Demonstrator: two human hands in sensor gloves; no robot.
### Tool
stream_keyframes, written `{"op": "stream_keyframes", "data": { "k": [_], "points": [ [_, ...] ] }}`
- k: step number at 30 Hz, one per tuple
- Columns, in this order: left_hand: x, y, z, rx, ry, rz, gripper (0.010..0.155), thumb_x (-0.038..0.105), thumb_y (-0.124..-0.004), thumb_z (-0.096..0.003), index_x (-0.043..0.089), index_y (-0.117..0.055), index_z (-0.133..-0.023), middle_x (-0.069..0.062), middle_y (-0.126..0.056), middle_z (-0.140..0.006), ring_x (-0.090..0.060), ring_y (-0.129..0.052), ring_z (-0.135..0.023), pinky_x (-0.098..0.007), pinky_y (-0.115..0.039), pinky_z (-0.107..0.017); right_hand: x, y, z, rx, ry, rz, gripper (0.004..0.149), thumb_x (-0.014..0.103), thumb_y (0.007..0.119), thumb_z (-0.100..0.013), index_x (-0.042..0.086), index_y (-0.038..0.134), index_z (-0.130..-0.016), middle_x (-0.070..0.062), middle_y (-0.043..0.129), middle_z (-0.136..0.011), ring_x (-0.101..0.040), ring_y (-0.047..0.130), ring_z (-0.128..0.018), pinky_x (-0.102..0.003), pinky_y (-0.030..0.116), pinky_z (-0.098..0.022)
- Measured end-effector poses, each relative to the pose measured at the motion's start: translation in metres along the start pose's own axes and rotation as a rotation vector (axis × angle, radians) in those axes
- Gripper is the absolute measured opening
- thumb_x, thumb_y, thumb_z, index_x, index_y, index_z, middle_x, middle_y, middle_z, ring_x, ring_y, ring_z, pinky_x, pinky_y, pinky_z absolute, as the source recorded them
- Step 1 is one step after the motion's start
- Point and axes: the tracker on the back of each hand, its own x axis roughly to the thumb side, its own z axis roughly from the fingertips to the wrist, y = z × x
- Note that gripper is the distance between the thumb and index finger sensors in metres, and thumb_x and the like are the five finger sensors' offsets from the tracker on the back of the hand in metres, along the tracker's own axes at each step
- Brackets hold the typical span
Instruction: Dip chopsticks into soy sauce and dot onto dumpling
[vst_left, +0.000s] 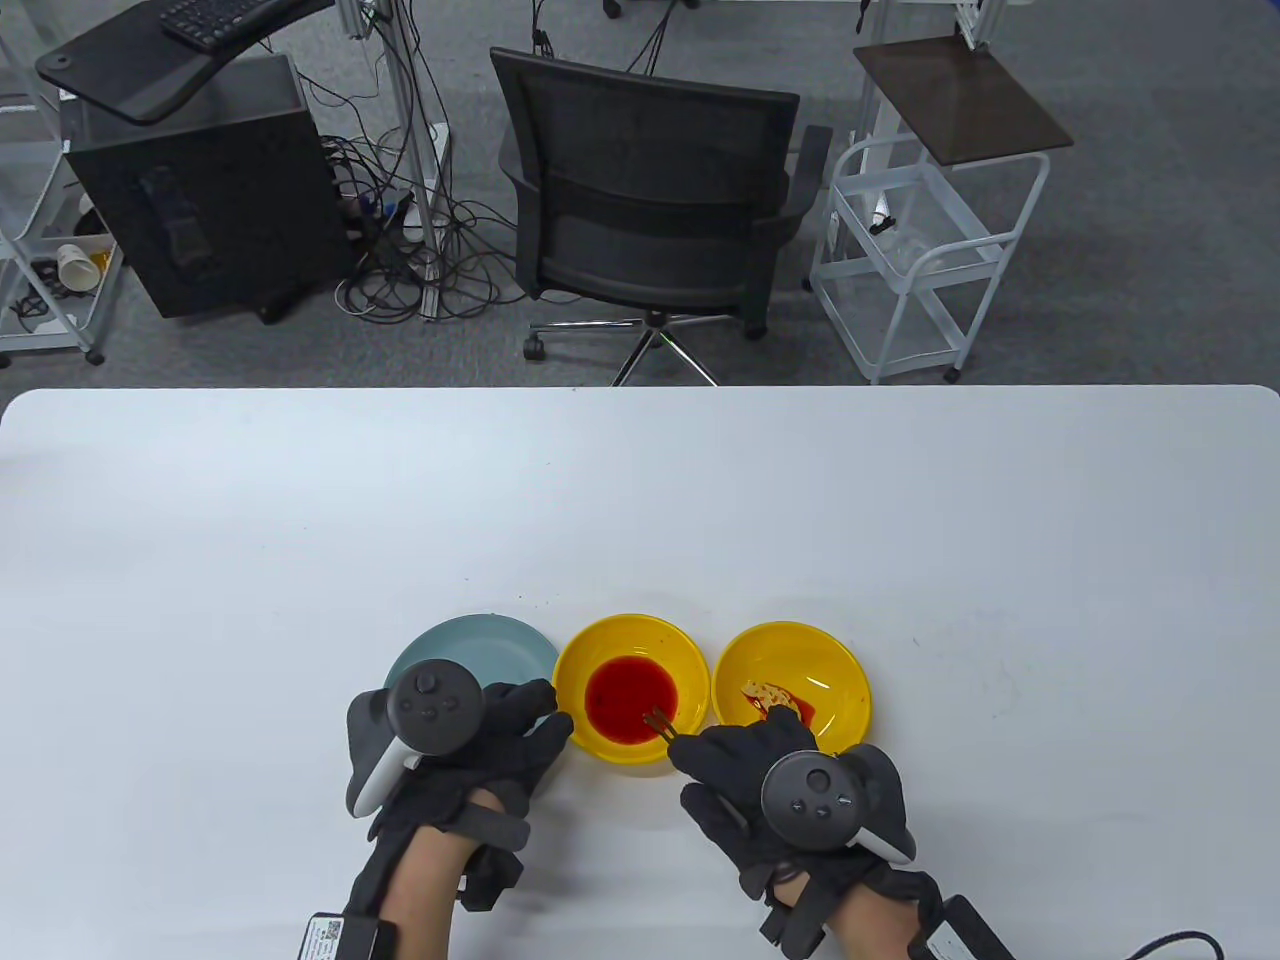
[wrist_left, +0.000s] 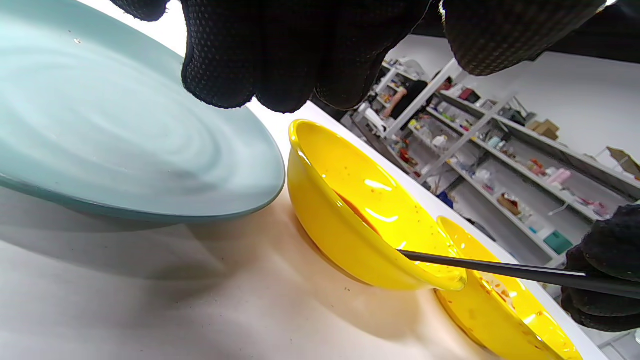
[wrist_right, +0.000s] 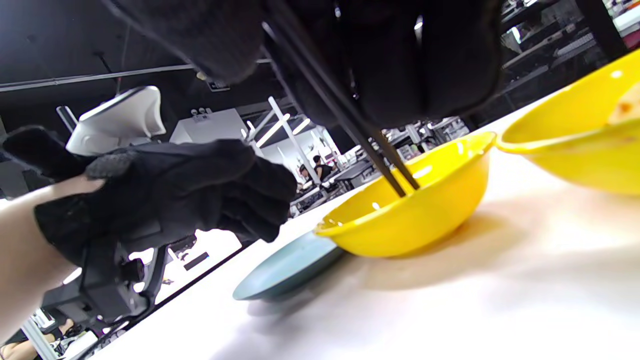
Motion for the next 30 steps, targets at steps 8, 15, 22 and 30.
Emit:
{"op": "stream_keyframes", "data": {
  "k": [8, 15, 22, 30],
  "points": [
    [-0.001, 0.000, 0.000, 0.001, 0.004, 0.002, 0.070, 0.060, -0.072, -0.0481, 0.014, -0.077, -0.101, -0.010, -0.080, -0.100, -0.043, -0.087, -0.085, -0.070, -0.053, -0.070, 0.001, -0.014, 0.004, -0.121, -0.020, -0.013, 0.053, 0.043, 0.074, -0.044, 0.017, 0.079, -0.090, -0.017, 0.087, -0.086, -0.045, 0.089, -0.071, -0.077, 0.048, -0.067],
    [-0.002, 0.002, 0.000, 0.002, 0.010, 0.003, 0.070, 0.060, -0.072, -0.0481, 0.014, -0.077, -0.101, -0.010, -0.080, -0.099, -0.043, -0.086, -0.085, -0.070, -0.053, -0.070, -0.011, -0.057, 0.018, -0.319, 0.012, -0.138, 0.053, 0.044, 0.075, -0.043, 0.014, 0.081, -0.087, -0.017, 0.090, -0.083, -0.045, 0.091, -0.068, -0.076, 0.050, -0.067],
    [-0.002, 0.002, 0.000, -0.002, 0.012, 0.005, 0.070, 0.060, -0.072, -0.0481, 0.014, -0.076, -0.101, -0.010, -0.080, -0.100, -0.044, -0.086, -0.085, -0.070, -0.053, -0.070, -0.043, -0.094, 0.034, -0.453, 0.127, -0.278, 0.056, 0.046, 0.073, -0.044, 0.007, 0.085, -0.083, -0.022, 0.094, -0.076, -0.048, 0.093, -0.062, -0.078, 0.049, -0.067],
    [-0.002, 0.002, 0.000, -0.002, 0.013, 0.006, 0.070, 0.060, -0.072, -0.0481, 0.014, -0.077, -0.101, -0.010, -0.080, -0.100, -0.044, -0.086, -0.085, -0.070, -0.053, -0.070, -0.053, -0.100, 0.037, -0.448, 0.222, -0.242, 0.055, 0.045, 0.074, -0.044, 0.007, 0.086, -0.082, -0.022, 0.095, -0.075, -0.049, 0.093, -0.061, -0.078, 0.050, -0.066]
  ]
}}
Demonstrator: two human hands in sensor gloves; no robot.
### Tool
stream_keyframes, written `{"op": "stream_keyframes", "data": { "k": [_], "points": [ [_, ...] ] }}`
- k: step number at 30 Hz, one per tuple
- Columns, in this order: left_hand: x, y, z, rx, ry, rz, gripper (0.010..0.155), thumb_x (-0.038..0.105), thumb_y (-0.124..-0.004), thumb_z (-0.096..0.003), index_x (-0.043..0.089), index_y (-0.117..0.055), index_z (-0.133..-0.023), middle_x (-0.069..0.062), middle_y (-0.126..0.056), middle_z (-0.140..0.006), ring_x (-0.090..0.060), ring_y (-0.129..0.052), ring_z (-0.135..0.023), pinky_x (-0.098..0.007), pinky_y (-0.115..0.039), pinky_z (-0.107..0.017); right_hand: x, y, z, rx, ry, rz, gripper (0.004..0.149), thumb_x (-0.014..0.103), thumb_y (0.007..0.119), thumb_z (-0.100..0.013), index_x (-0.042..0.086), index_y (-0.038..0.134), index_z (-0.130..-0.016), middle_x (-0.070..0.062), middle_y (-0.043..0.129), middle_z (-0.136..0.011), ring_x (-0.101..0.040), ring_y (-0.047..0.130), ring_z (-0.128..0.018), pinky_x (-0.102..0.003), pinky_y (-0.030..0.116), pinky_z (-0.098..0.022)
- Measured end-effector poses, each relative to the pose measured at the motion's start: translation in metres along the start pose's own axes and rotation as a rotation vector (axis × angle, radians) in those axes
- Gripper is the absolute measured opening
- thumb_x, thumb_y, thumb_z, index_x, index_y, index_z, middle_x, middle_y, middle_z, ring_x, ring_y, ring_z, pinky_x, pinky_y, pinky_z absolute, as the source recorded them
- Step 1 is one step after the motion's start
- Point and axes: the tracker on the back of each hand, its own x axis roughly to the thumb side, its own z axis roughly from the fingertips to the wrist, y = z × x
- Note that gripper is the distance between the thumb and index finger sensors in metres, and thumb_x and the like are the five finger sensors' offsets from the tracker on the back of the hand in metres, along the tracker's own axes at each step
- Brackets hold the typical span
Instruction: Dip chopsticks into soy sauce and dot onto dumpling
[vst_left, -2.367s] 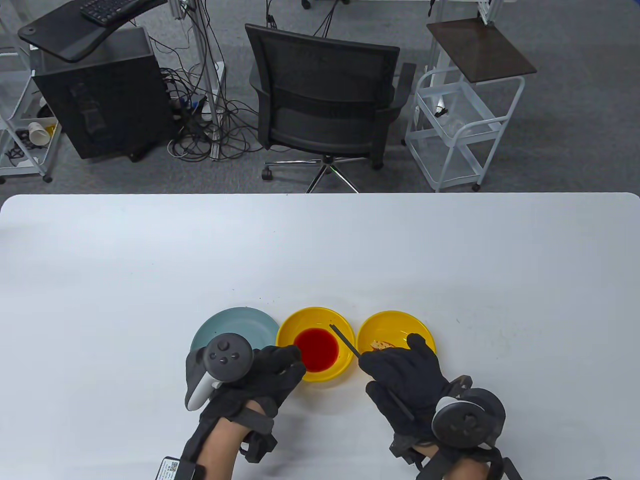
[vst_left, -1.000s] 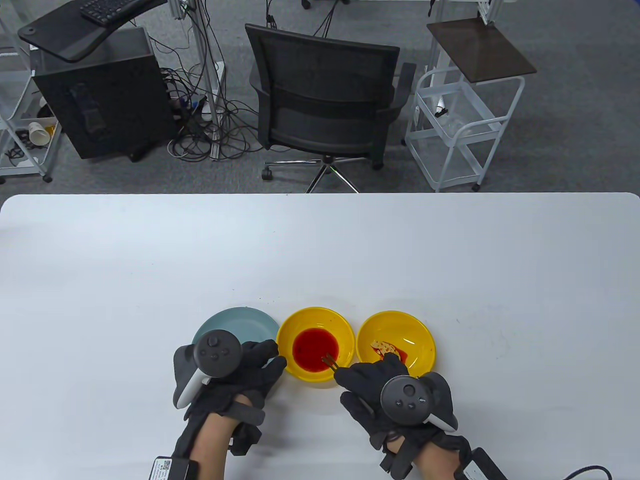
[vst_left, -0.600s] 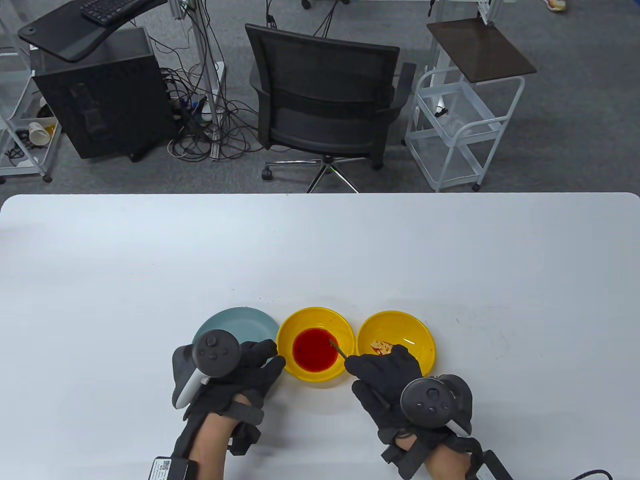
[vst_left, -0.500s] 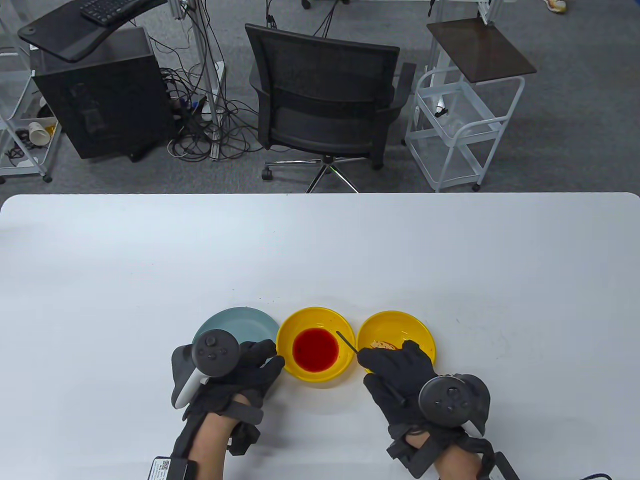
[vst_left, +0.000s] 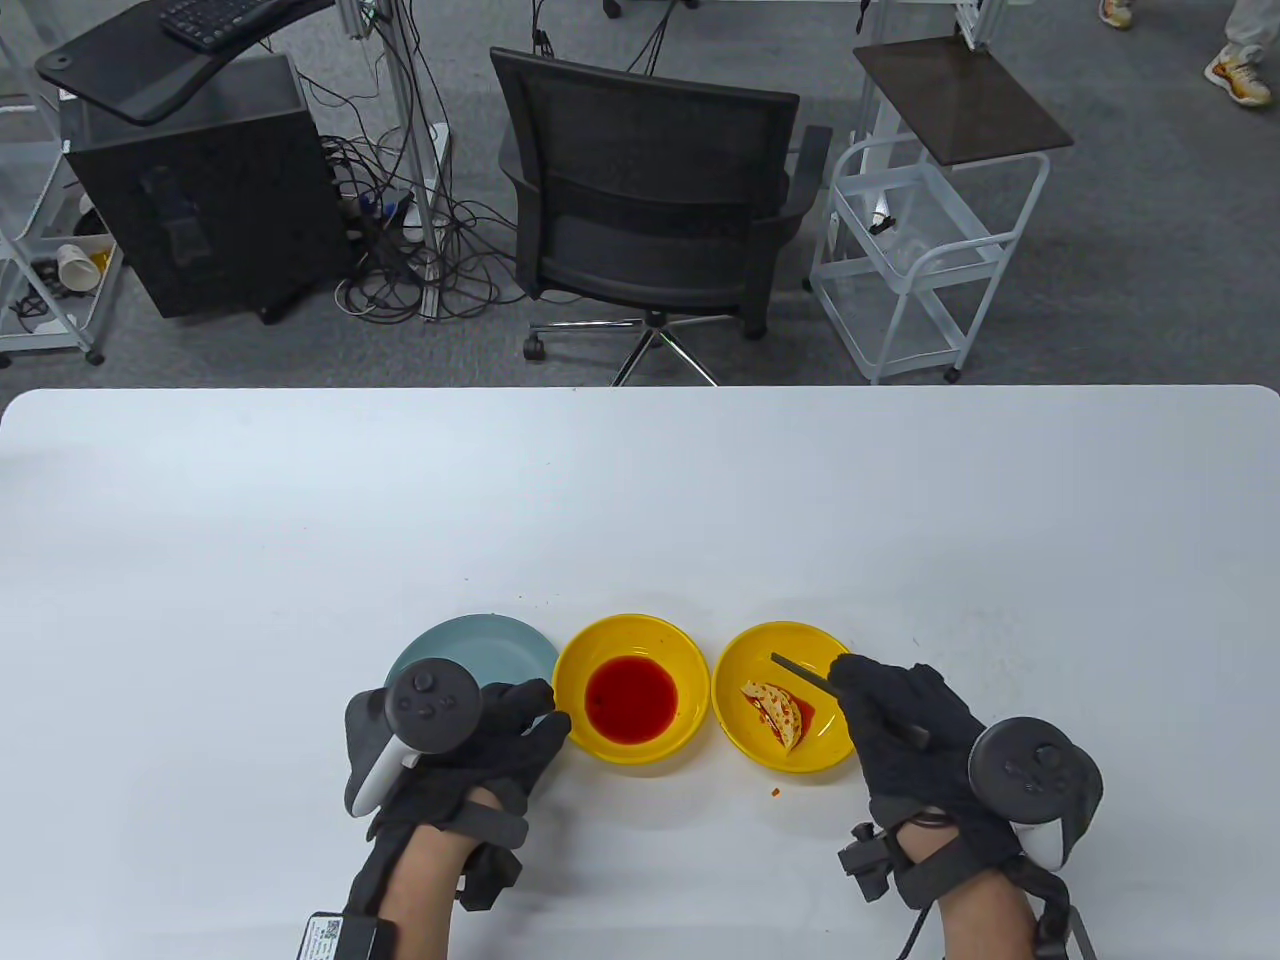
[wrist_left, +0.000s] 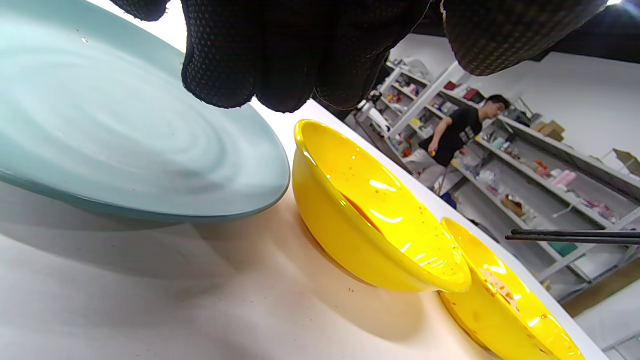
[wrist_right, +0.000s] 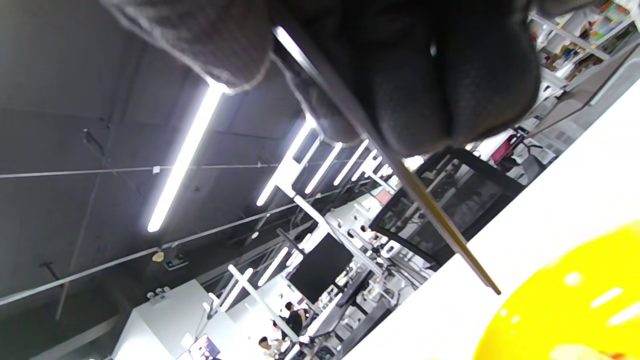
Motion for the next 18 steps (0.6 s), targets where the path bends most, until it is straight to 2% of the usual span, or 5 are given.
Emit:
{"op": "stream_keyframes", "data": {
  "k": [9, 18],
  "points": [
    [-0.001, 0.001, 0.000, -0.002, 0.006, 0.003, 0.070, 0.060, -0.072, -0.0481, 0.014, -0.076, -0.101, -0.010, -0.080, -0.100, -0.044, -0.086, -0.085, -0.070, -0.053, -0.070, -0.001, 0.011, -0.001, 0.106, 0.041, 0.088, 0.055, 0.045, 0.073, -0.044, 0.007, 0.085, -0.083, -0.021, 0.094, -0.077, -0.048, 0.092, -0.063, -0.078, 0.049, -0.067],
    [-0.001, 0.001, 0.001, -0.006, 0.010, 0.002, 0.070, 0.060, -0.072, -0.0482, 0.014, -0.076, -0.101, -0.010, -0.079, -0.100, -0.044, -0.086, -0.085, -0.070, -0.053, -0.070, 0.000, 0.003, -0.001, 0.109, 0.055, 0.089, 0.053, 0.045, 0.073, -0.044, 0.007, 0.089, -0.079, -0.022, 0.096, -0.072, -0.049, 0.093, -0.058, -0.077, 0.050, -0.066]
  ]
}}
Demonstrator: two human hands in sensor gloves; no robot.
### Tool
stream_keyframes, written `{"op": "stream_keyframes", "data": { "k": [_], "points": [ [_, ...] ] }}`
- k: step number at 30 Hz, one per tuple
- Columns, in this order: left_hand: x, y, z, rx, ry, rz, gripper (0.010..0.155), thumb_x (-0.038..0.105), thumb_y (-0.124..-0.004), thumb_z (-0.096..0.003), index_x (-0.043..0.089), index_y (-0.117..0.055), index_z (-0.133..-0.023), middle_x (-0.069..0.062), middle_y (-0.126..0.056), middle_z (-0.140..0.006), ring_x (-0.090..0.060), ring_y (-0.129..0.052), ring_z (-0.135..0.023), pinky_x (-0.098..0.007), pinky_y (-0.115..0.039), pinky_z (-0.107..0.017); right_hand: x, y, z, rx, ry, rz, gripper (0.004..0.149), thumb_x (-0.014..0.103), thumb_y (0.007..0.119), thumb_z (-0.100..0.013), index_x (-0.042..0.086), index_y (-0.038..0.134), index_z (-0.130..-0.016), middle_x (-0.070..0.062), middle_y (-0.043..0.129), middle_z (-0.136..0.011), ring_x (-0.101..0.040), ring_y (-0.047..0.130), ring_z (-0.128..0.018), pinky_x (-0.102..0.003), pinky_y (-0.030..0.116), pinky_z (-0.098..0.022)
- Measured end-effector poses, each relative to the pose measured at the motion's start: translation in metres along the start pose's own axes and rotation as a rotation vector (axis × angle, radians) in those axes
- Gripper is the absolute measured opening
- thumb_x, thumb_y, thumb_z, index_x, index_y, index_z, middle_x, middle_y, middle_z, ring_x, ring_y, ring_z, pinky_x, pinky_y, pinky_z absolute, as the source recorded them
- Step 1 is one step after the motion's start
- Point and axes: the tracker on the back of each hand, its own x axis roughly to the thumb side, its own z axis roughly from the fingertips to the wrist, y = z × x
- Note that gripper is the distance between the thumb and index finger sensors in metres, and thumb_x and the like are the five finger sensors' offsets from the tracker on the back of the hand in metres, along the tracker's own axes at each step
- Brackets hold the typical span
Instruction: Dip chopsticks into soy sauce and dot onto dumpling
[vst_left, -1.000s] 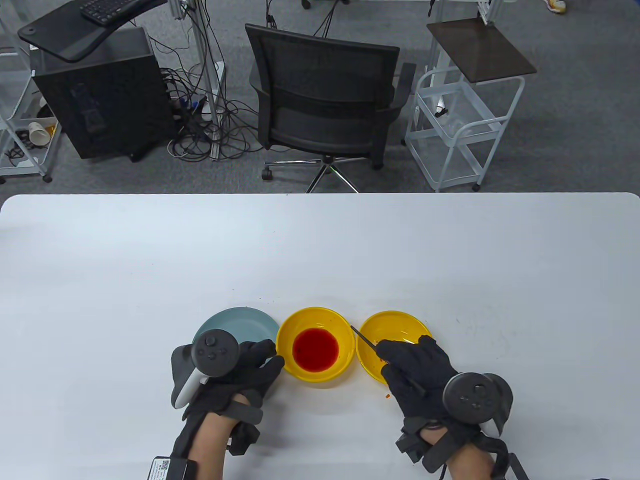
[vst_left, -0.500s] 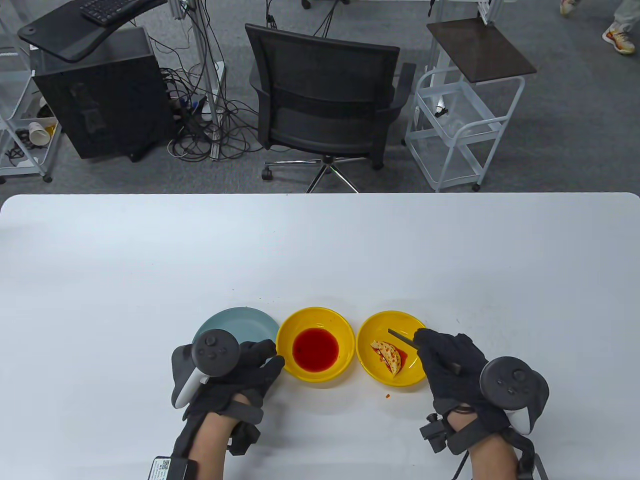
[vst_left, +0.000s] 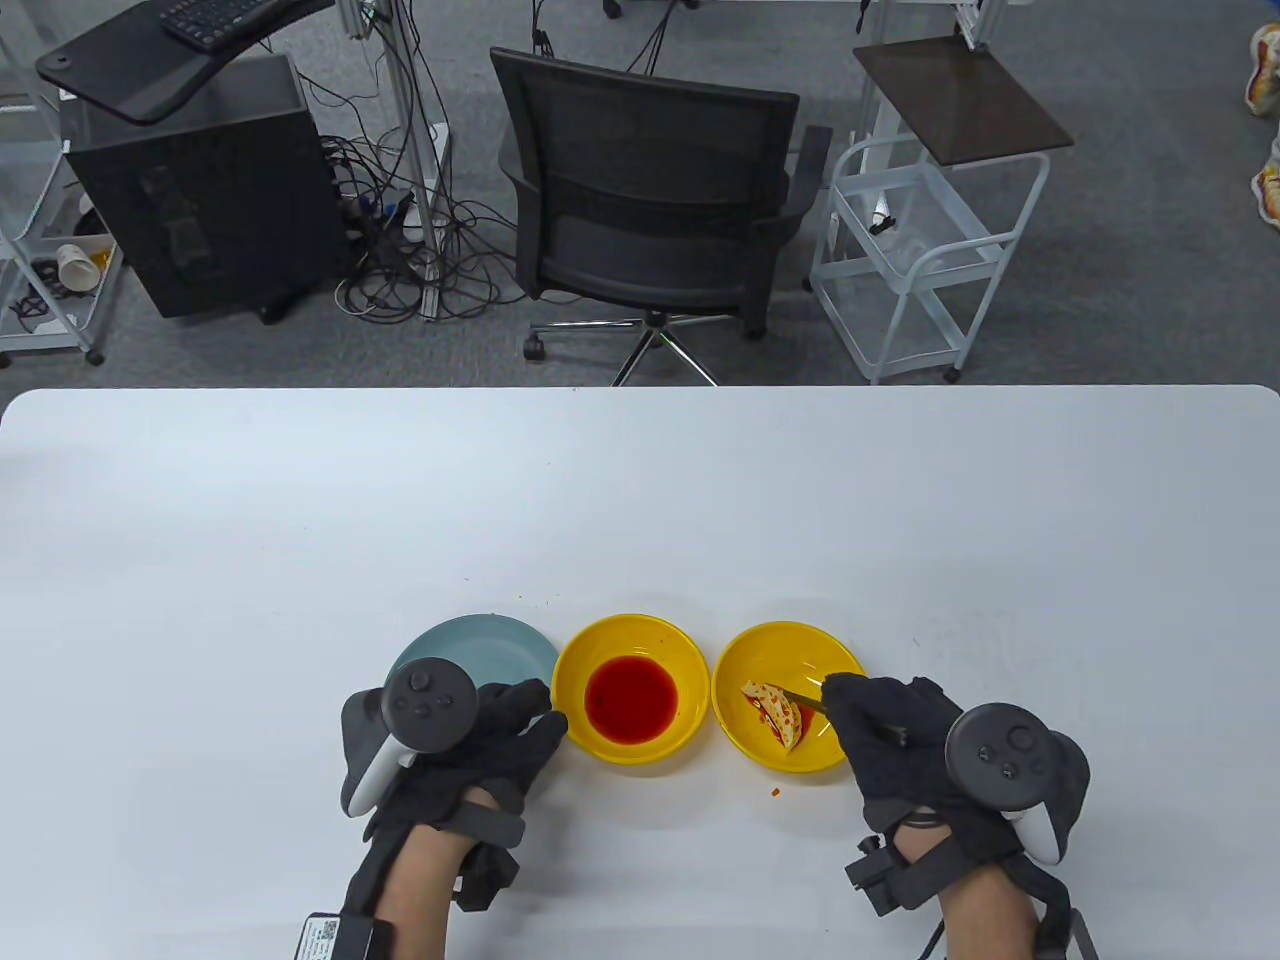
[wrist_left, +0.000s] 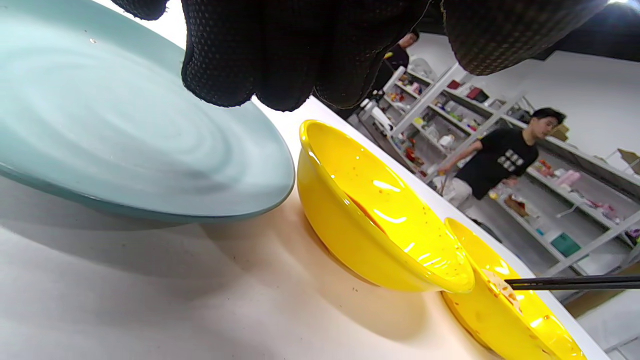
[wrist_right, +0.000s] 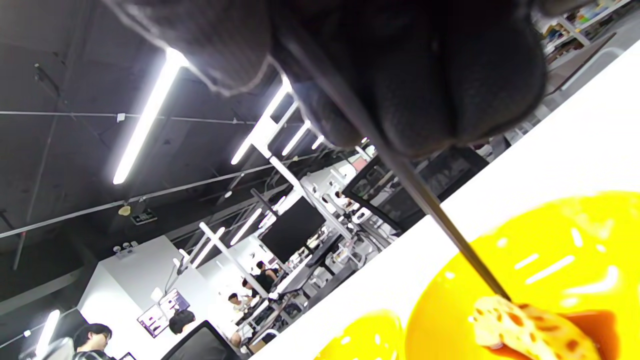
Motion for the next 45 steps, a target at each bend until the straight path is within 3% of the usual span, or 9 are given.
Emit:
{"op": "stream_keyframes", "data": {
  "k": [7, 18, 28, 38, 45],
  "points": [
    [0.001, 0.002, 0.001, 0.031, 0.007, -0.047, 0.071, 0.060, -0.072, -0.0481, 0.014, -0.075, -0.102, -0.010, -0.078, -0.102, -0.044, -0.084, -0.087, -0.071, -0.052, -0.070, 0.001, -0.008, 0.002, -0.037, -0.012, 0.012, 0.053, 0.045, 0.073, -0.044, 0.008, 0.088, -0.079, -0.022, 0.096, -0.072, -0.048, 0.094, -0.058, -0.077, 0.050, -0.066],
    [-0.004, 0.010, 0.004, 0.112, 0.042, -0.150, 0.073, 0.060, -0.073, -0.0480, 0.015, -0.069, -0.105, -0.010, -0.068, -0.107, -0.045, -0.075, -0.093, -0.071, -0.047, -0.071, 0.002, 0.010, 0.000, 0.046, -0.025, 0.066, 0.054, 0.045, 0.073, -0.044, 0.010, 0.086, -0.083, -0.021, 0.094, -0.077, -0.048, 0.092, -0.063, -0.077, 0.049, -0.066],
    [-0.010, 0.013, 0.003, 0.152, 0.088, -0.238, 0.077, 0.061, -0.073, -0.0476, 0.017, -0.058, -0.109, -0.011, -0.047, -0.116, -0.048, -0.055, -0.104, -0.071, -0.040, -0.072, 0.003, -0.008, 0.003, -0.043, -0.019, 0.031, 0.053, 0.044, 0.074, -0.044, 0.008, 0.088, -0.080, -0.022, 0.096, -0.073, -0.048, 0.093, -0.059, -0.078, 0.049, -0.067],
    [0.011, 0.007, 0.009, 0.167, -0.011, -0.165, 0.077, 0.061, -0.074, -0.0475, 0.017, -0.060, -0.109, -0.011, -0.047, -0.116, -0.048, -0.055, -0.104, -0.071, -0.040, -0.072, 0.038, 0.001, 0.018, -0.156, -0.315, 0.026, 0.052, 0.044, 0.078, -0.044, 0.021, 0.080, -0.091, -0.017, 0.094, -0.080, -0.046, 0.093, -0.066, -0.077, 0.050, -0.067],
    [0.031, -0.001, 0.012, 0.170, -0.070, -0.231, 0.077, 0.062, -0.073, -0.0474, 0.018, -0.060, -0.109, -0.009, -0.048, -0.116, -0.047, -0.056, -0.104, -0.071, -0.040, -0.073, 0.057, 0.016, 0.026, -0.147, -0.455, 0.064, 0.051, 0.044, 0.079, -0.043, 0.022, 0.082, -0.089, -0.014, 0.096, -0.080, -0.043, 0.095, -0.067, -0.076, 0.051, -0.067]
  ]
}}
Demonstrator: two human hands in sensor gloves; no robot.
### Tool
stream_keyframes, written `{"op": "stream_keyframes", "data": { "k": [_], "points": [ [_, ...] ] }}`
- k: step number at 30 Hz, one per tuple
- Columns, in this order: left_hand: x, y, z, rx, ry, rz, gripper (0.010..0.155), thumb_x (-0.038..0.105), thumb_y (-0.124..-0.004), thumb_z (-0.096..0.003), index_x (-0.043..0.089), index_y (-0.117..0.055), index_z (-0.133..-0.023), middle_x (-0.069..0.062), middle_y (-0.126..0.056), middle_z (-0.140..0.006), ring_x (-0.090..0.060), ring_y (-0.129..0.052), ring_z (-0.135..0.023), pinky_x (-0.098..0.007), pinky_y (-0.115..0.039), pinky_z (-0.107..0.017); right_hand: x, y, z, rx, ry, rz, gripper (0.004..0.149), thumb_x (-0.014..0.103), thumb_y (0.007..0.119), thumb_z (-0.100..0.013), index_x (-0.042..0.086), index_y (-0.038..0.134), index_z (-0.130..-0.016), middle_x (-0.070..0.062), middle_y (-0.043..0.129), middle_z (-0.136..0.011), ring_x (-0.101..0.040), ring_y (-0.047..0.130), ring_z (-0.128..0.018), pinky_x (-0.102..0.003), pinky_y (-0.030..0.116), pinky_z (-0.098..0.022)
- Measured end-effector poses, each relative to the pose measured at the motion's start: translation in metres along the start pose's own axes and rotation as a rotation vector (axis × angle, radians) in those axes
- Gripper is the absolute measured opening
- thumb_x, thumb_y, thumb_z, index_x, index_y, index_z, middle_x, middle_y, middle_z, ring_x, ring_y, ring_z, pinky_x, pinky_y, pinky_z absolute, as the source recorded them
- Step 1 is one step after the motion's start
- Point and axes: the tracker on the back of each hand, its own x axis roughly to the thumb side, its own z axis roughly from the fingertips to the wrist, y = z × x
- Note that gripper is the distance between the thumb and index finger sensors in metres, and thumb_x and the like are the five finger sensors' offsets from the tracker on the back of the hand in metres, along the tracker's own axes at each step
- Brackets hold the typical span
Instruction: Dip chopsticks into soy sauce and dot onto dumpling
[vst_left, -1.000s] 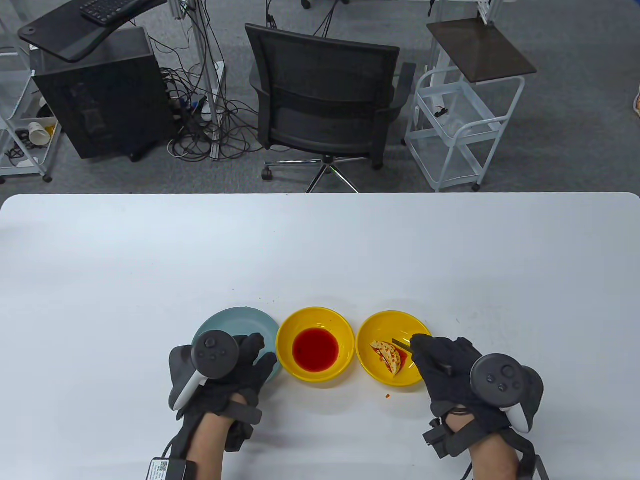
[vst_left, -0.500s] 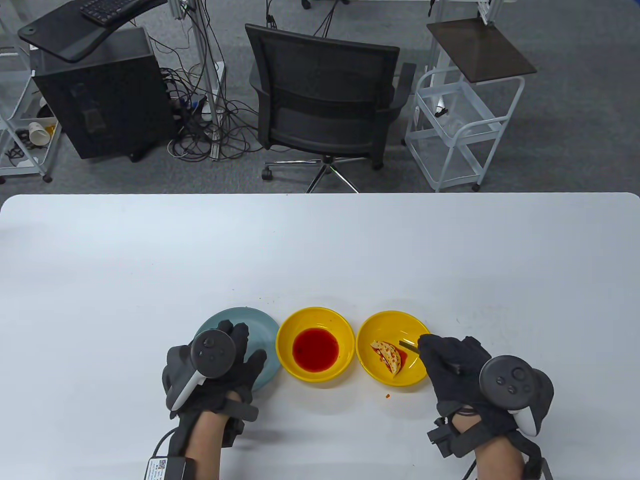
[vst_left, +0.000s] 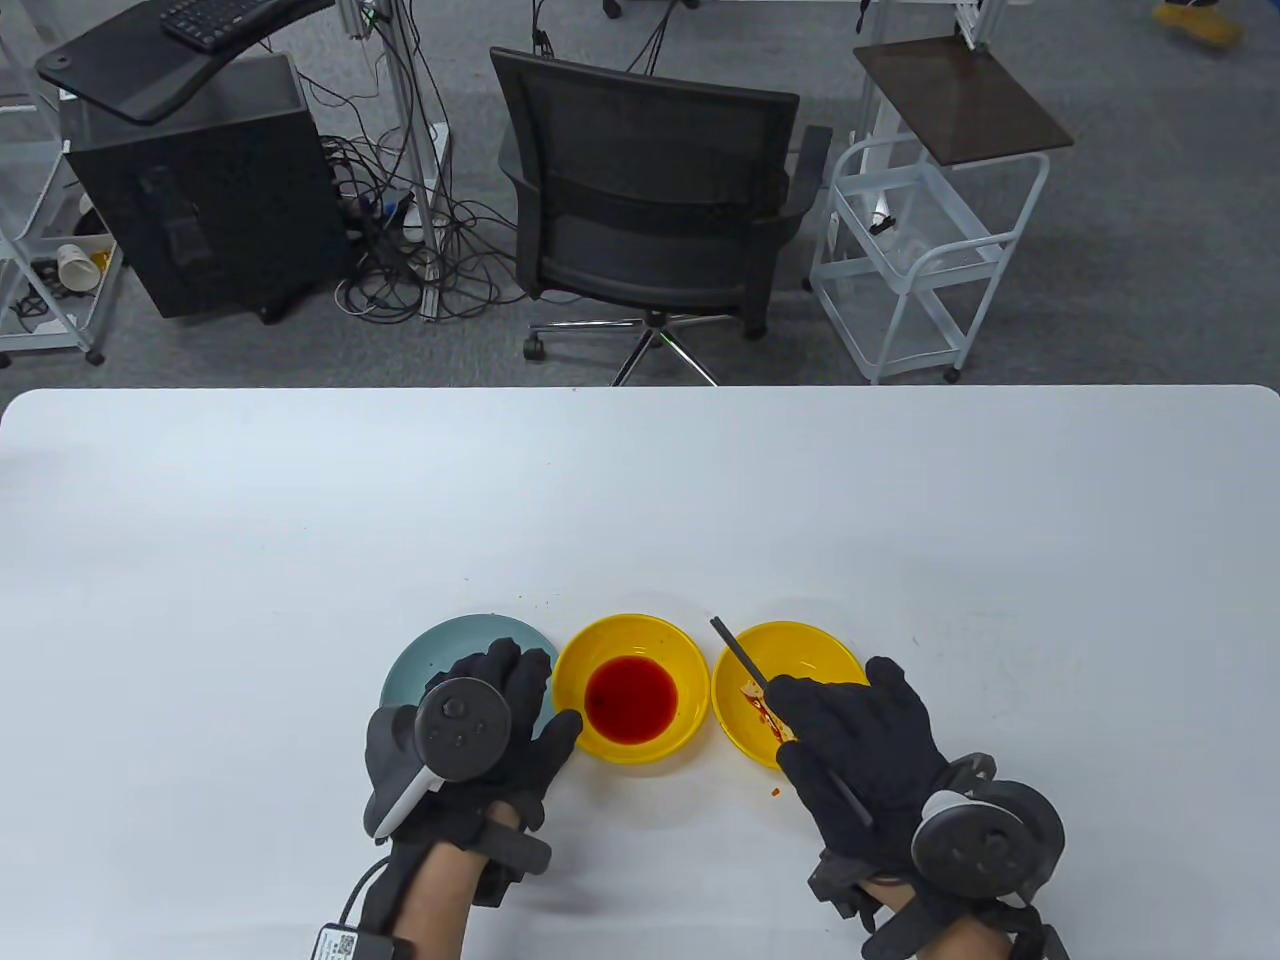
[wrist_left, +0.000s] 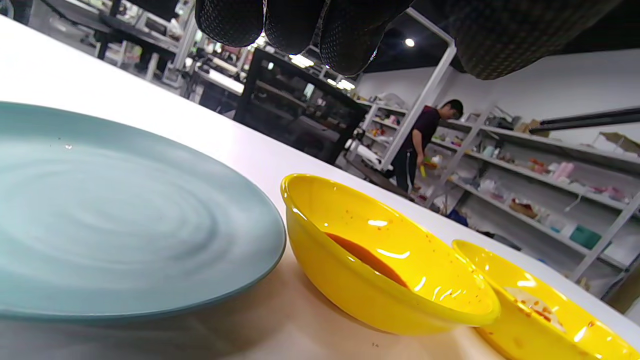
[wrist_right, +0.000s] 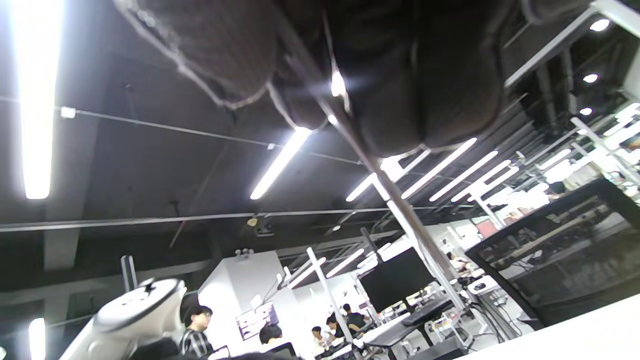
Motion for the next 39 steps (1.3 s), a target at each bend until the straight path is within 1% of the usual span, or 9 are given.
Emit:
{"op": "stream_keyframes", "data": {
  "k": [3, 8, 13, 17, 23, 27, 33, 36, 39],
  "points": [
    [-0.003, -0.002, -0.002, -0.015, 0.012, -0.015, 0.076, 0.062, -0.073, -0.0474, 0.018, -0.060, -0.109, -0.009, -0.049, -0.116, -0.047, -0.056, -0.104, -0.071, -0.040, -0.073, 0.003, 0.007, -0.001, 0.026, -0.018, 0.027, 0.048, 0.043, 0.084, -0.041, 0.024, 0.087, -0.085, -0.011, 0.101, -0.078, -0.040, 0.098, -0.065, -0.075, 0.053, -0.067],
    [-0.011, -0.001, -0.003, -0.022, 0.036, -0.001, 0.076, 0.061, -0.074, -0.0473, 0.017, -0.061, -0.108, -0.010, -0.050, -0.116, -0.048, -0.057, -0.104, -0.071, -0.041, -0.072, 0.004, 0.019, -0.001, 0.080, -0.012, 0.035, 0.049, 0.043, 0.084, -0.040, 0.023, 0.087, -0.084, -0.010, 0.101, -0.078, -0.039, 0.099, -0.065, -0.075, 0.054, -0.067],
    [-0.014, -0.003, -0.005, -0.032, 0.051, 0.002, 0.076, 0.061, -0.074, -0.0474, 0.017, -0.062, -0.108, -0.010, -0.050, -0.115, -0.047, -0.058, -0.103, -0.071, -0.041, -0.072, -0.002, 0.044, 0.000, 0.192, 0.010, 0.020, 0.048, 0.044, 0.082, -0.042, 0.021, 0.088, -0.083, -0.010, 0.099, -0.079, -0.040, 0.097, -0.067, -0.076, 0.052, -0.067],
    [-0.014, -0.003, -0.005, -0.044, 0.054, 0.002, 0.076, 0.061, -0.073, -0.0474, 0.017, -0.062, -0.108, -0.010, -0.051, -0.115, -0.047, -0.058, -0.103, -0.071, -0.041, -0.072, -0.001, 0.068, 0.003, 0.279, -0.004, 0.065, 0.047, 0.044, 0.081, -0.042, 0.022, 0.087, -0.083, -0.010, 0.098, -0.081, -0.040, 0.096, -0.068, -0.075, 0.052, -0.067],
    [-0.016, -0.002, -0.004, -0.048, 0.062, 0.011, 0.076, 0.061, -0.073, -0.0473, 0.017, -0.062, -0.108, -0.010, -0.051, -0.115, -0.048, -0.059, -0.103, -0.071, -0.041, -0.072, 0.001, 0.089, 0.006, 0.351, -0.013, 0.103, 0.047, 0.044, 0.080, -0.042, 0.024, 0.086, -0.084, -0.009, 0.095, -0.084, -0.040, 0.094, -0.070, -0.075, 0.052, -0.067],
    [-0.018, -0.001, -0.005, -0.051, 0.064, 0.018, 0.076, 0.061, -0.073, -0.0475, 0.017, -0.062, -0.108, -0.010, -0.051, -0.115, -0.047, -0.059, -0.103, -0.071, -0.041, -0.072, 0.000, 0.096, 0.008, 0.385, -0.003, 0.111, 0.047, 0.044, 0.081, -0.042, 0.023, 0.087, -0.084, -0.011, 0.091, -0.088, -0.040, 0.093, -0.071, -0.075, 0.051, -0.067],
    [-0.018, -0.002, -0.005, -0.050, 0.060, 0.025, 0.076, 0.061, -0.073, -0.0475, 0.017, -0.062, -0.108, -0.010, -0.051, -0.115, -0.047, -0.059, -0.103, -0.071, -0.042, -0.072, -0.002, 0.097, 0.008, 0.406, 0.023, 0.100, 0.048, 0.044, 0.079, -0.042, 0.021, 0.086, -0.084, -0.013, 0.088, -0.089, -0.040, 0.092, -0.071, -0.076, 0.050, -0.067],
    [-0.019, -0.002, -0.006, -0.057, 0.064, 0.030, 0.076, 0.061, -0.073, -0.0475, 0.017, -0.062, -0.108, -0.010, -0.051, -0.115, -0.047, -0.059, -0.103, -0.071, -0.042, -0.072, -0.006, 0.099, 0.009, 0.455, 0.068, 0.048, 0.051, 0.045, 0.076, -0.043, 0.018, 0.084, -0.086, -0.016, 0.082, -0.091, -0.042, 0.089, -0.072, -0.077, 0.047, -0.067],
    [-0.020, -0.002, -0.005, -0.060, 0.069, 0.031, 0.076, 0.061, -0.073, -0.0476, 0.017, -0.062, -0.108, -0.010, -0.051, -0.115, -0.048, -0.059, -0.103, -0.071, -0.042, -0.072, -0.007, 0.101, 0.010, 0.485, 0.084, 0.033, 0.054, 0.045, 0.075, -0.044, 0.016, 0.081, -0.089, -0.018, 0.078, -0.094, -0.044, 0.086, -0.074, -0.078, 0.044, -0.067]
  ]
}}
